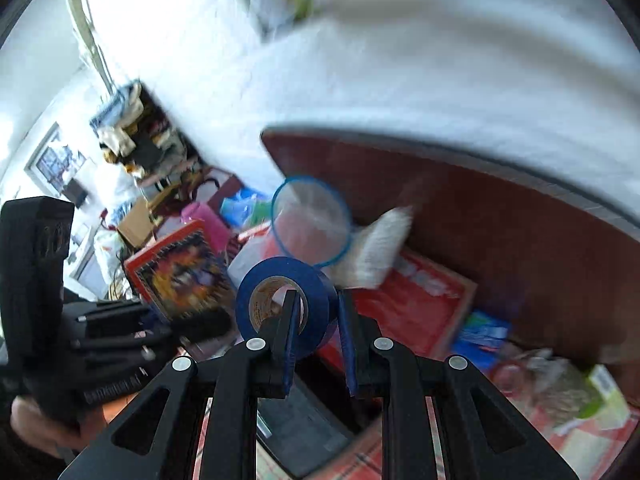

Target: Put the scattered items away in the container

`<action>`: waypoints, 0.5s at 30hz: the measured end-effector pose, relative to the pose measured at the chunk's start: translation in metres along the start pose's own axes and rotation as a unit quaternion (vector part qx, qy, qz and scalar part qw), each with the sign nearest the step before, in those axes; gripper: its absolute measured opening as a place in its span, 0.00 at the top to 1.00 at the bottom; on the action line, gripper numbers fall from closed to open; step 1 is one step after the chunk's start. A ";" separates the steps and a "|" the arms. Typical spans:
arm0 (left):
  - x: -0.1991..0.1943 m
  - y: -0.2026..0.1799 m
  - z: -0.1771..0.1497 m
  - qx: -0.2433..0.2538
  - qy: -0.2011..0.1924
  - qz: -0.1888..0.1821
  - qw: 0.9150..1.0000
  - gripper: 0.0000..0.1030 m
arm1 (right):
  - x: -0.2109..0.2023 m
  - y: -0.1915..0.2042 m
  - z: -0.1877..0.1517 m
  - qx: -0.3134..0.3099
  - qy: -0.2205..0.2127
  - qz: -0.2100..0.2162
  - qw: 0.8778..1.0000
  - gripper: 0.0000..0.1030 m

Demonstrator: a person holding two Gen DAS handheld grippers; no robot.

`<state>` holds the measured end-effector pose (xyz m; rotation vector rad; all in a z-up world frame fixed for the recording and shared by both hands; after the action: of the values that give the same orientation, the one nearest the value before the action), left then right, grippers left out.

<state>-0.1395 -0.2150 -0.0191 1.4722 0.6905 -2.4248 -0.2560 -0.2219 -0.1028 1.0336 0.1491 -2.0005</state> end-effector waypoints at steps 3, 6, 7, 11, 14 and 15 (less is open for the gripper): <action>0.025 0.016 0.000 -0.003 0.013 -0.005 1.000 0.83 | 0.029 0.007 -0.006 -0.006 0.020 -0.006 1.000 0.80; 0.031 0.020 0.000 0.003 0.015 -0.006 1.000 0.83 | 0.042 0.006 -0.008 -0.005 0.030 -0.017 0.999 0.80; 0.032 0.021 0.001 0.003 0.014 -0.008 1.000 0.83 | 0.045 0.004 -0.008 -0.003 0.031 -0.022 0.999 0.80; 0.039 0.030 0.004 0.001 0.006 0.007 1.000 0.39 | 0.045 -0.001 -0.005 0.001 0.031 -0.039 0.999 0.80; 0.040 0.030 0.003 -0.003 0.006 0.007 1.000 0.29 | 0.049 -0.003 -0.006 0.003 0.043 -0.040 0.998 0.79; 0.039 0.029 0.003 0.001 0.005 0.009 1.000 0.25 | 0.047 -0.003 -0.004 0.002 0.039 -0.044 0.998 0.70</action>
<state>-0.1481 -0.2396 -0.0607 1.4863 0.6729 -2.4065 -0.2693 -0.2476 -0.1400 1.1254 0.2356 -2.0409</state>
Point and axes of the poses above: each gripper's, at about its wrist camera, not at the fingertips, and x roughly the way its jaws point, y to its left, z to its top, the point moved 9 cm from there along x, roughly the way its jaws point, and after that the axes turned 14 degrees about -x, right-handed, at the moved point
